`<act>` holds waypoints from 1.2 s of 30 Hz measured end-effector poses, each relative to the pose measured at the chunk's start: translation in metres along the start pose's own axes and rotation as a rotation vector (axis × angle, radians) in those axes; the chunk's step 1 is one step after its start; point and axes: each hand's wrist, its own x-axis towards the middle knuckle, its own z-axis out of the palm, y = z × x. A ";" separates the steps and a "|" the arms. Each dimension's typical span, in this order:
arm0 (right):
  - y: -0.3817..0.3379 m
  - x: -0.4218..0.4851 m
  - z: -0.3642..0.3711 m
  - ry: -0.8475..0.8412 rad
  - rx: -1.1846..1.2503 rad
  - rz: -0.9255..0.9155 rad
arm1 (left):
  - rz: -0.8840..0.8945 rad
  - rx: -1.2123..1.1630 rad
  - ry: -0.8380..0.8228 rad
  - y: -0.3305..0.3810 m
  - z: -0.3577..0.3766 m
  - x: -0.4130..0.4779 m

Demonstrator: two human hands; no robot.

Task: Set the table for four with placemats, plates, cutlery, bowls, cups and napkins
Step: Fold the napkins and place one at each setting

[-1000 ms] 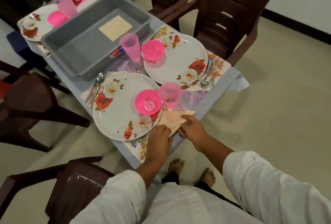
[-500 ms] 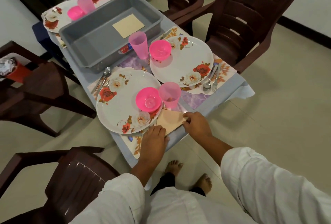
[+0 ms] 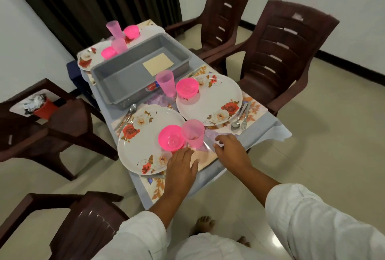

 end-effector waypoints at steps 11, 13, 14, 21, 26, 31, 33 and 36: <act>-0.065 0.075 -0.064 0.136 0.015 -0.295 | -0.176 -0.171 0.181 0.020 -0.071 0.096; -0.079 0.098 -0.068 0.111 -0.006 -0.326 | -0.170 -0.193 0.209 0.018 -0.077 0.122; -0.085 0.110 -0.069 0.097 -0.023 -0.343 | -0.168 -0.210 0.225 0.015 -0.079 0.136; -0.134 0.236 -0.062 -0.031 -0.137 -0.401 | -0.314 -0.360 0.360 -0.046 -0.089 0.270; -0.167 0.348 -0.031 -0.099 -0.188 -0.415 | -0.450 -0.394 0.420 -0.122 -0.082 0.367; -0.185 0.433 0.005 -0.136 -0.303 -0.403 | -0.664 -0.409 0.115 -0.197 -0.049 0.437; -0.190 0.462 0.020 -0.187 -0.350 -0.389 | -0.719 -0.442 0.052 -0.220 -0.030 0.454; -0.191 0.495 0.039 -0.281 -0.399 -0.352 | -0.781 -0.489 -0.008 -0.243 -0.005 0.472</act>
